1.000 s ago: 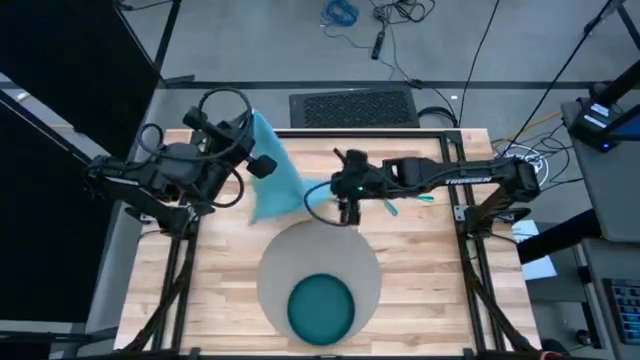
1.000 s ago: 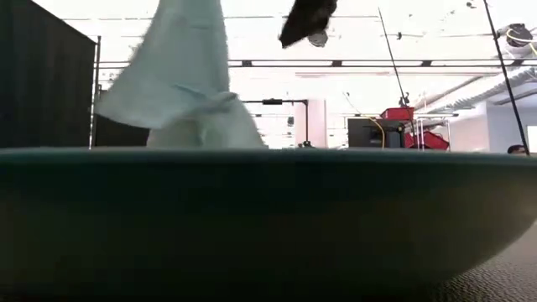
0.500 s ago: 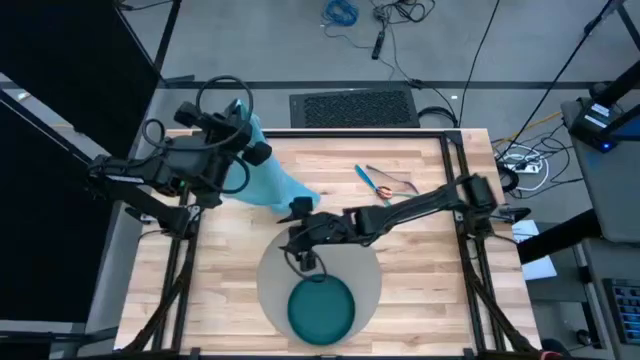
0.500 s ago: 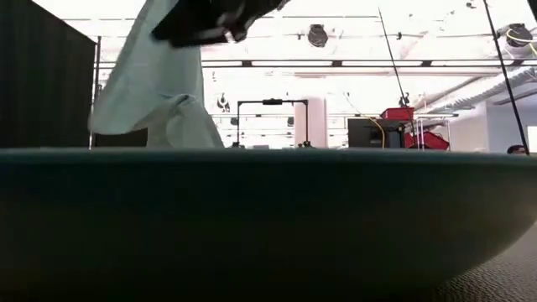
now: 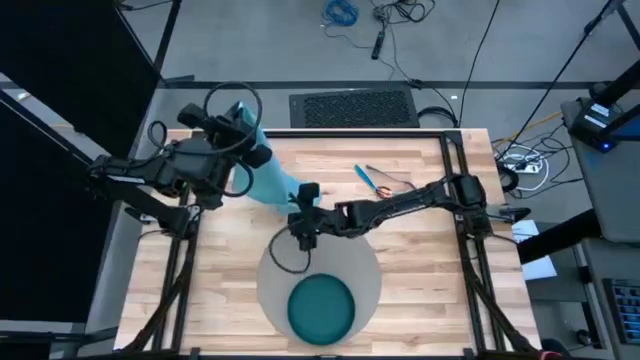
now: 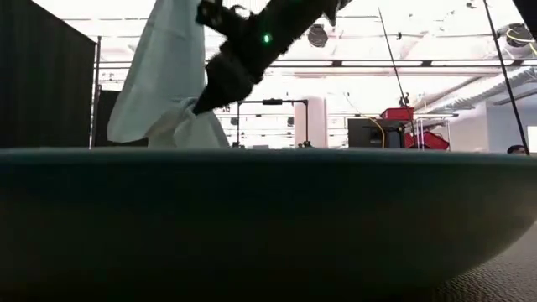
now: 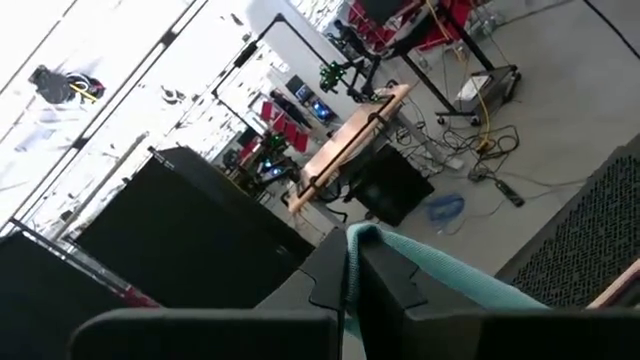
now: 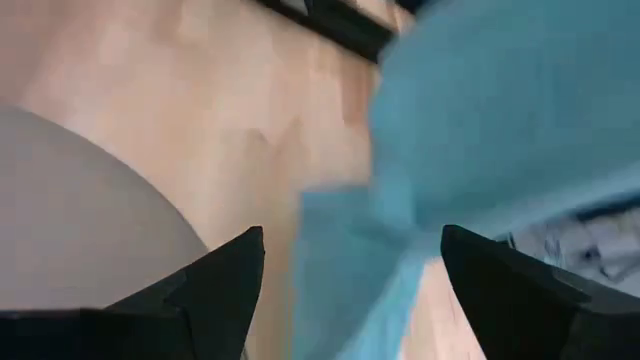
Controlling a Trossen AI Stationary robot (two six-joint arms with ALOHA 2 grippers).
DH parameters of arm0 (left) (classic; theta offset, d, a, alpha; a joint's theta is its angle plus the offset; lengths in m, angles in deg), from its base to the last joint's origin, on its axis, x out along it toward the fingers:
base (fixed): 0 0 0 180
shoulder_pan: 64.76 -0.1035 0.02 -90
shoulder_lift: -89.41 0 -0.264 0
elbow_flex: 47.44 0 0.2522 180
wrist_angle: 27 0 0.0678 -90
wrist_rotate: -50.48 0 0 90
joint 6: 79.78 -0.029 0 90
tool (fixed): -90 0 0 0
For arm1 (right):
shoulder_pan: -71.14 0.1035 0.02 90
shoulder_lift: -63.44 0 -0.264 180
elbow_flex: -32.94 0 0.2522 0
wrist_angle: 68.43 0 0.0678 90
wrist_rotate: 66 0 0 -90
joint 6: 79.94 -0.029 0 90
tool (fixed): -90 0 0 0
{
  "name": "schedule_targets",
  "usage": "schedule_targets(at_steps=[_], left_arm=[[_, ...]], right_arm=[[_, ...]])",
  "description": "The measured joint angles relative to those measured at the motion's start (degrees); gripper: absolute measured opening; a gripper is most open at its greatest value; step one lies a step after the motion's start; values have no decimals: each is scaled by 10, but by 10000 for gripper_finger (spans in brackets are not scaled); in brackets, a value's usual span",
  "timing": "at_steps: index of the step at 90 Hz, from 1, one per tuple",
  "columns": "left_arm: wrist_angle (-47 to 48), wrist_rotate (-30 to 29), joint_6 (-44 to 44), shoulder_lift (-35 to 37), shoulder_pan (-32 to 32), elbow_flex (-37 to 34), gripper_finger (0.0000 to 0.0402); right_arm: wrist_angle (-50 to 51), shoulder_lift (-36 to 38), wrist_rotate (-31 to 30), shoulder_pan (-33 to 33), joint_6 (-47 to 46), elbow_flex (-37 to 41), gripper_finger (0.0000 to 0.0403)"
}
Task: Set table place
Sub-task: Fold the blue table napkin
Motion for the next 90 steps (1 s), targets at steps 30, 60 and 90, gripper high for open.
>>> schedule_targets(at_steps=[30, 60, 90], left_arm=[[1, 0, 0, 0, 1, 0, 0], [6, 0, -1, 0, 1, 0, 0], [31, 0, 5, 0, 2, 0, 0]], right_arm=[[1, -2, 61, -24, -61, 0, 246], [24, -19, 76, -44, -72, 0, 130], [245, 84, -46, -28, -31, -22, 0]])
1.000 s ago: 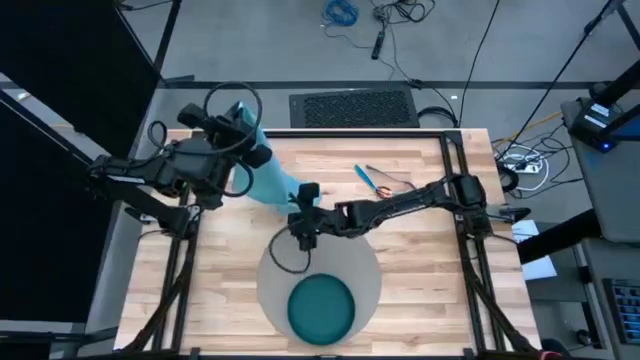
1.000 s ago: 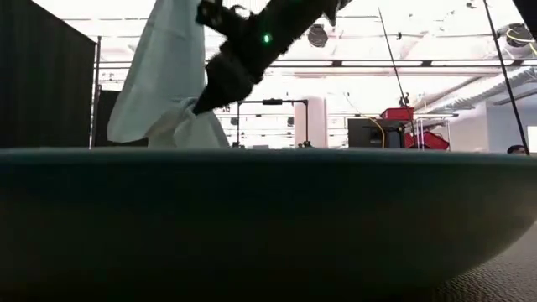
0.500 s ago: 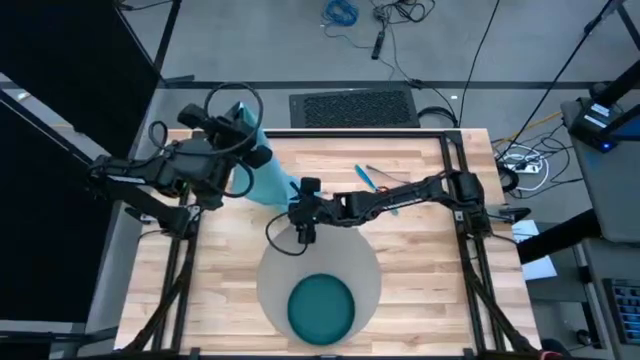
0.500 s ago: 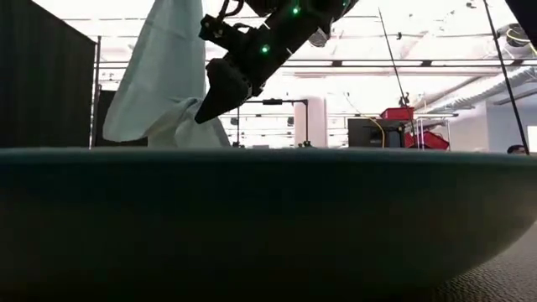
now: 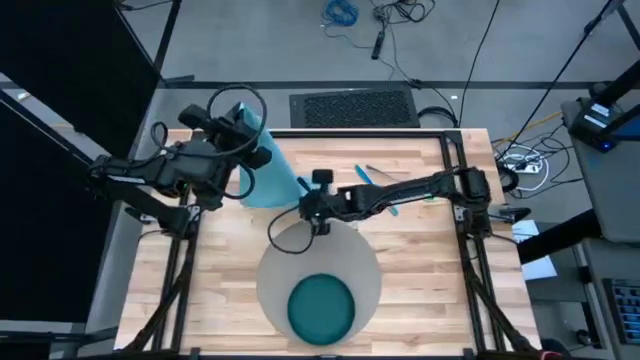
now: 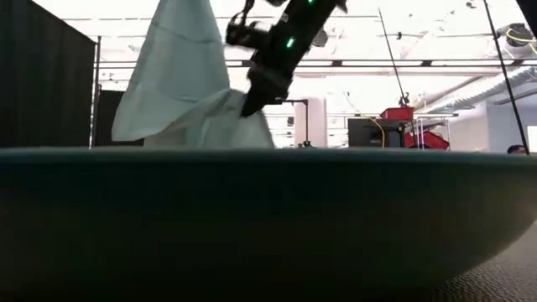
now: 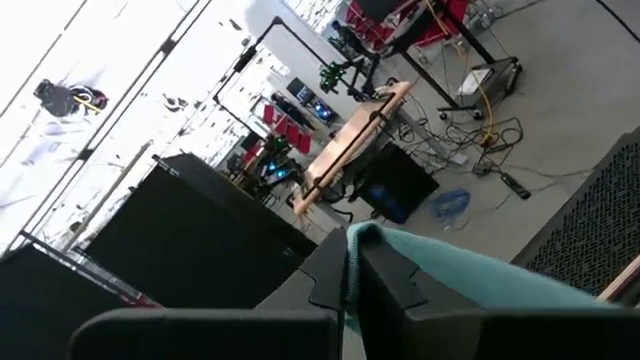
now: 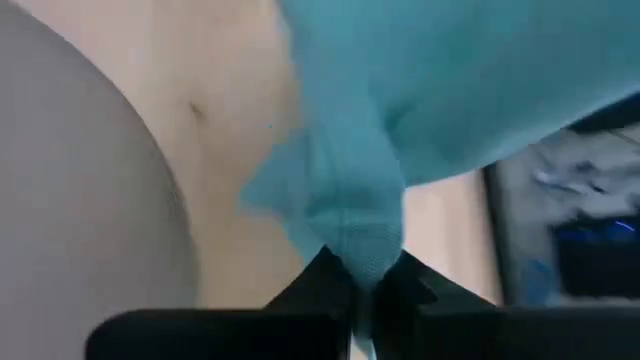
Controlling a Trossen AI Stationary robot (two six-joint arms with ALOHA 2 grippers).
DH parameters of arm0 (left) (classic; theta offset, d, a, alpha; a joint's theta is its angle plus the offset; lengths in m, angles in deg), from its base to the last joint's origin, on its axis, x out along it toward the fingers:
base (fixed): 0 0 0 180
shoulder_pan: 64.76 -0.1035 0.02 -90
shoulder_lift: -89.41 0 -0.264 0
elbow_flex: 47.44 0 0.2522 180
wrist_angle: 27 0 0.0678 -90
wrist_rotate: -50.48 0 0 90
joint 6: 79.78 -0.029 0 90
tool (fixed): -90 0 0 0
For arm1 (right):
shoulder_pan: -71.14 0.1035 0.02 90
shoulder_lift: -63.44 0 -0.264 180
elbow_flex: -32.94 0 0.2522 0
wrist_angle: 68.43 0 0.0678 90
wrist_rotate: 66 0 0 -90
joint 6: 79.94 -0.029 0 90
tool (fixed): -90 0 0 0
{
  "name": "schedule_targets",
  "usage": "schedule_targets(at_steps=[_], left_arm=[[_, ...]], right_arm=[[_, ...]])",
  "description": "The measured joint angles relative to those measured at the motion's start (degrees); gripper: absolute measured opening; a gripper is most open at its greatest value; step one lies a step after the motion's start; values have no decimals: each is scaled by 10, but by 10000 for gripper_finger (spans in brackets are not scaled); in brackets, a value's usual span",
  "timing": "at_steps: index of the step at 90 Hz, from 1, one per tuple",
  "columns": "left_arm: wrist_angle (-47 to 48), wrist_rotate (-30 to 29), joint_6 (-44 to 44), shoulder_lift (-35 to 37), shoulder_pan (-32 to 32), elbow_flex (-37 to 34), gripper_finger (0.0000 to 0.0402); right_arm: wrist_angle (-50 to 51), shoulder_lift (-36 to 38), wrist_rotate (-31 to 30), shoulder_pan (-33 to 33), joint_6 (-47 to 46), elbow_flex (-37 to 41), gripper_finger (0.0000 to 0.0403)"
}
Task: Set table place
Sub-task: Fold the blue table napkin
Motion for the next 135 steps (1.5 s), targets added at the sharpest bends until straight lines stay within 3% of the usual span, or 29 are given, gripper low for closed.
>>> schedule_targets(at_steps=[16, 34, 65, 81, 97, 135], left_arm=[[49, 0, 37, 0, 11, 0, 0], [211, 2, 219, 0, 41, 0, 0], [537, 131, 639, 0, 88, -1, 0], [663, 172, 806, 0, 101, -56, 0], [704, 190, 882, 0, 114, -94, 0], [688, 195, 914, 0, 180, -95, 0]], right_arm=[[101, 121, -33, 18, -44, -12, 0], [141, 221, -46, 26, -105, -13, 0], [256, 243, -69, 32, -170, -13, 0], [268, 243, -88, 44, -193, -12, 0], [239, 243, -87, 47, -218, -12, 0], [279, 243, -92, 87, -301, -12, 0]])
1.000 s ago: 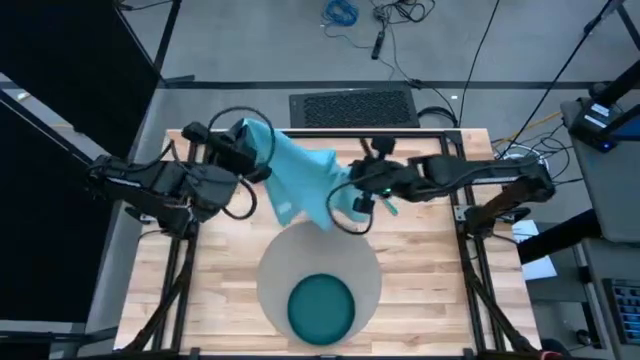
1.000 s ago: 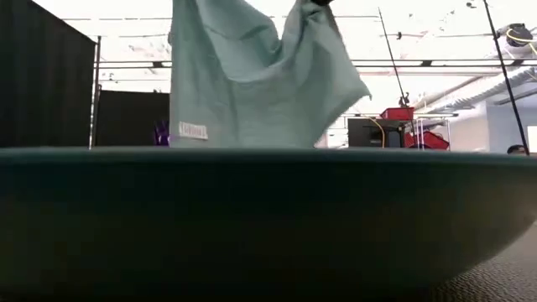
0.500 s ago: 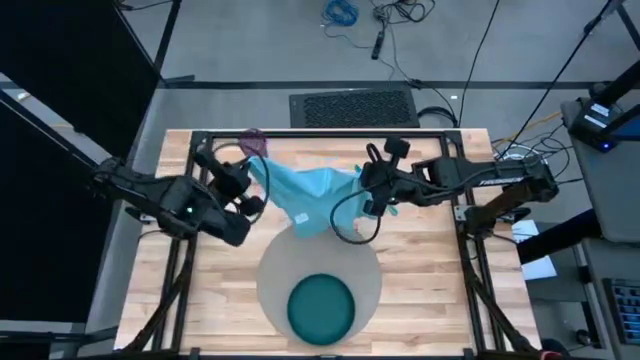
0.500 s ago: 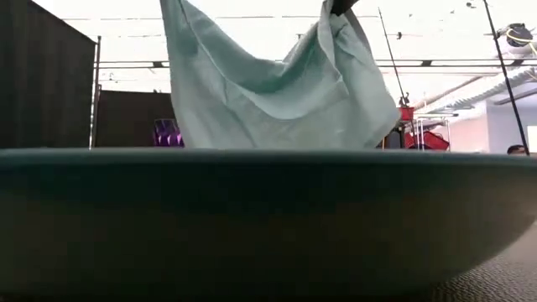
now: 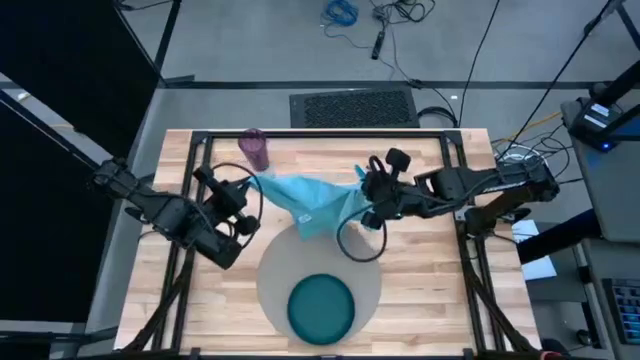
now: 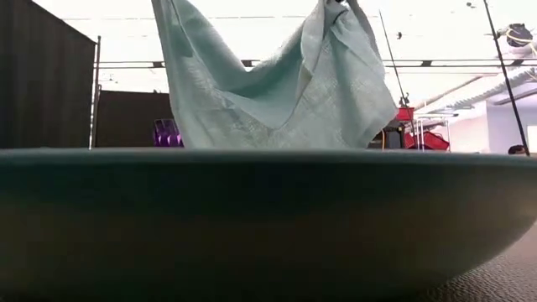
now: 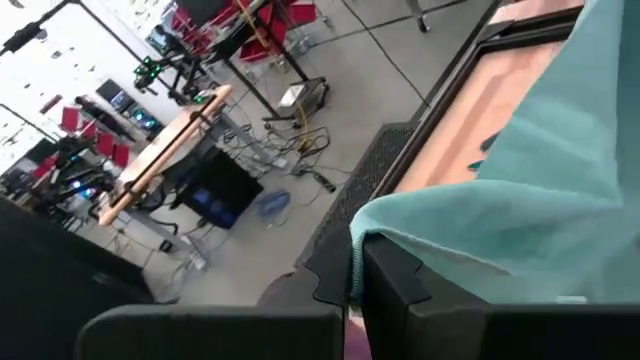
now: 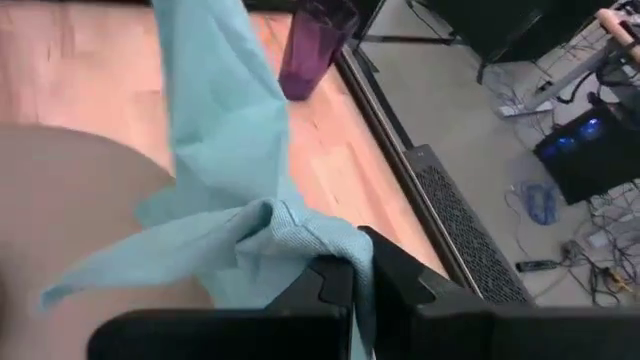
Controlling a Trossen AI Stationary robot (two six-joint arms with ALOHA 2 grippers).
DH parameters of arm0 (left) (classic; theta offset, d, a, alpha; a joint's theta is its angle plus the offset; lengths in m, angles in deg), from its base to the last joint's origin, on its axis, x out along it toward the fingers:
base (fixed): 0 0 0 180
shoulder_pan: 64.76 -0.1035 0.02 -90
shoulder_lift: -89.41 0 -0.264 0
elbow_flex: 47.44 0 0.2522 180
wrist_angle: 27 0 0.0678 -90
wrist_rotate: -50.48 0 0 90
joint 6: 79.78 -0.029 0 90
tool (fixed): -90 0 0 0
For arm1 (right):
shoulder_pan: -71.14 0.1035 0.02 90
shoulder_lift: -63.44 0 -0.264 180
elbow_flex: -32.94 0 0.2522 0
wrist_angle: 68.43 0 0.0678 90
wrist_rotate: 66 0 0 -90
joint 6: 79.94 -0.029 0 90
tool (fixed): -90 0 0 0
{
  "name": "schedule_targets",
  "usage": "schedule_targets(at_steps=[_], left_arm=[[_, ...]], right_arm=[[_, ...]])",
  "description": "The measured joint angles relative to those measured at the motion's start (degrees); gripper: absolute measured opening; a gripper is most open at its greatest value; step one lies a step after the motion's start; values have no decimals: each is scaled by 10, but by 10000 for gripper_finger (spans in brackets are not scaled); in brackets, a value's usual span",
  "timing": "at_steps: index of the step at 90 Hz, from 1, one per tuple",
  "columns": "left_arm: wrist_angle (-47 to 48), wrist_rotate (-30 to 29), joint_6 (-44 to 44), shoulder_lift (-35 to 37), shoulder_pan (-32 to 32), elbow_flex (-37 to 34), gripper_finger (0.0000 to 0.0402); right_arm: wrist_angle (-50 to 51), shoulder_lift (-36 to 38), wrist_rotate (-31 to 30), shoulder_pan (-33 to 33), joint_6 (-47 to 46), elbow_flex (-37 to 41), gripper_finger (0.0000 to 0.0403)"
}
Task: Set table place
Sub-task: Fold the blue table napkin
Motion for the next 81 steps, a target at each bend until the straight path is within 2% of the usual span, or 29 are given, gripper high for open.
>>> schedule_targets(at_steps=[15, 29, 42, 58, 68, 81], left_arm=[[-5, 0, -3, 0, 0, 0, 0], [-5, 6, -3, 0, 0, 0, 0], [-18, 23, -3, -3, 0, -3, 0], [-104, 19, -33, -21, -3, -79, 0], [-139, 14, -33, -31, -15, -133, 0], [-193, 15, -34, -41, -34, -185, 0]], right_arm=[[46, 0, -6, -30, -34, 4, 0], [89, 0, 52, -71, -72, 65, 0], [94, 0, 56, -98, -97, 124, 0], [80, 0, 96, -138, -109, 186, 3], [78, 0, 110, -149, -103, 209, 25], [69, 0, 111, -146, -92, 220, 82]])
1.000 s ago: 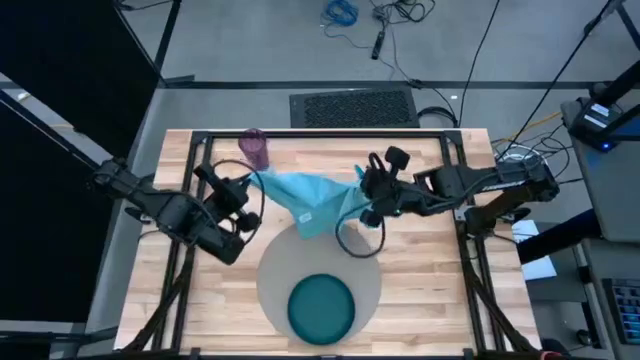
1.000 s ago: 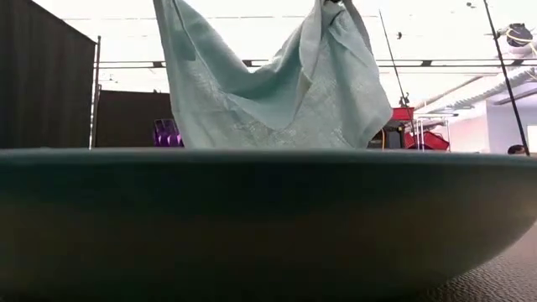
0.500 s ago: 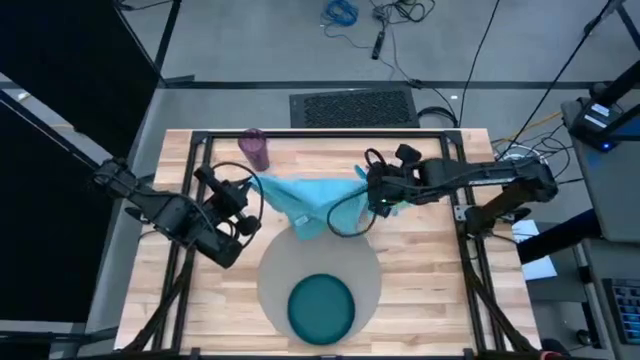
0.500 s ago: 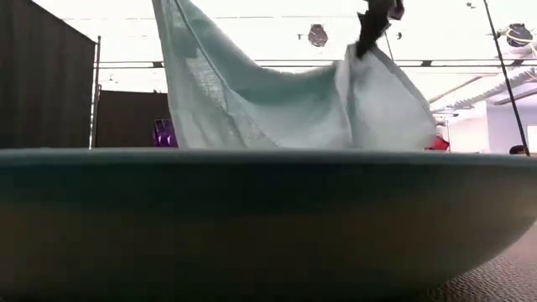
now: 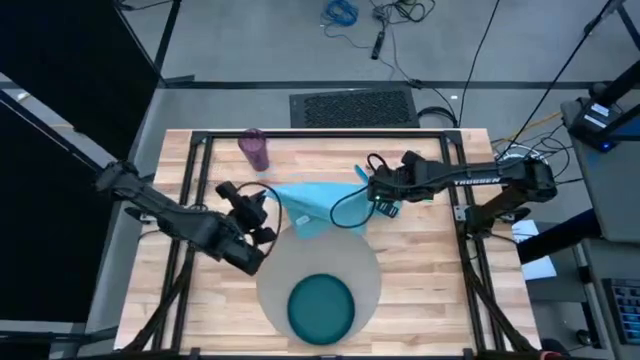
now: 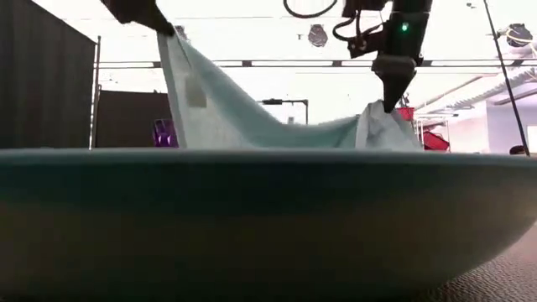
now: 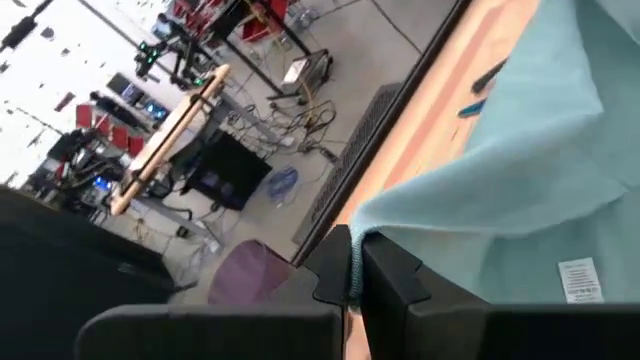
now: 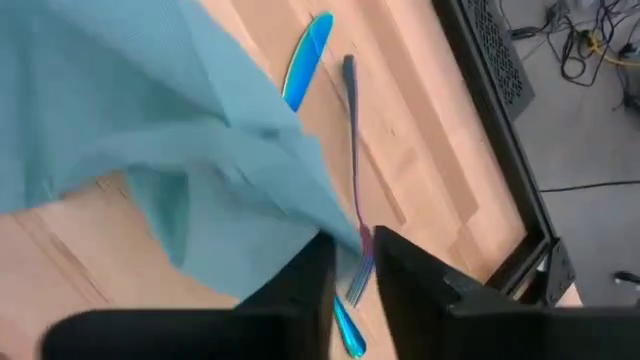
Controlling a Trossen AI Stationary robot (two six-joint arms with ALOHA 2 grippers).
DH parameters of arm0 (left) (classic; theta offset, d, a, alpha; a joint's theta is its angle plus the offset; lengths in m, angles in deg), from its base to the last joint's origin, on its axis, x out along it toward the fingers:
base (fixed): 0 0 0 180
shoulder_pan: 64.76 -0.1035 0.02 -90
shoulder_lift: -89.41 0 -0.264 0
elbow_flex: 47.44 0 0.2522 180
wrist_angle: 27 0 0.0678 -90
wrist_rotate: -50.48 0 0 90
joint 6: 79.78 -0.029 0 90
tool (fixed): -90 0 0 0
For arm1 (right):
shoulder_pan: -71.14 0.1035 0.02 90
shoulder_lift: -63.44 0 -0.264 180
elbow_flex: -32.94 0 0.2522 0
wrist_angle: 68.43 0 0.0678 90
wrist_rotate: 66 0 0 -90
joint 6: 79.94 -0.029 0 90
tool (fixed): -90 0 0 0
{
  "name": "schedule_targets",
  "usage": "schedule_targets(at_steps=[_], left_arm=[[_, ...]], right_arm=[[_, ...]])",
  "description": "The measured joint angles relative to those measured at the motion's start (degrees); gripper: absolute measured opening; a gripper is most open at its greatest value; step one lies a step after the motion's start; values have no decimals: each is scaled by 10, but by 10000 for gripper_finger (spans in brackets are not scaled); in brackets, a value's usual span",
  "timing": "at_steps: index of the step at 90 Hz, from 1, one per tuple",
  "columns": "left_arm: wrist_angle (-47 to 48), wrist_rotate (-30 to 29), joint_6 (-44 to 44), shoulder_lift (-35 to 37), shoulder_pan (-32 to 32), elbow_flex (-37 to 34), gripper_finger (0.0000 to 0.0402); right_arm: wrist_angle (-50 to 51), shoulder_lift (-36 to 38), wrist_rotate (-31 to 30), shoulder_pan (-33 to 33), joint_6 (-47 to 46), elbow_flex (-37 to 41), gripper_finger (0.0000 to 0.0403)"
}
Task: Set table place
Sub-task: Fold the blue table napkin
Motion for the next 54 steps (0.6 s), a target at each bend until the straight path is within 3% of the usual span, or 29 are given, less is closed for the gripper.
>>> schedule_targets(at_steps=[16, 26, 38, 54], left_arm=[[-167, 9, -110, -12, -27, -53, 0], [-258, 39, -191, -19, -61, -77, 0], [-320, 47, -253, -23, -96, -108, 0], [-400, 95, -313, -23, -124, -149, 0]], right_arm=[[-5, 0, 9, 4, 34, -38, 162], [-72, 2, 80, 30, 55, -68, 193], [-177, 2, 149, 79, 81, -45, 204], [-278, 0, 139, 80, 93, 52, 193]])
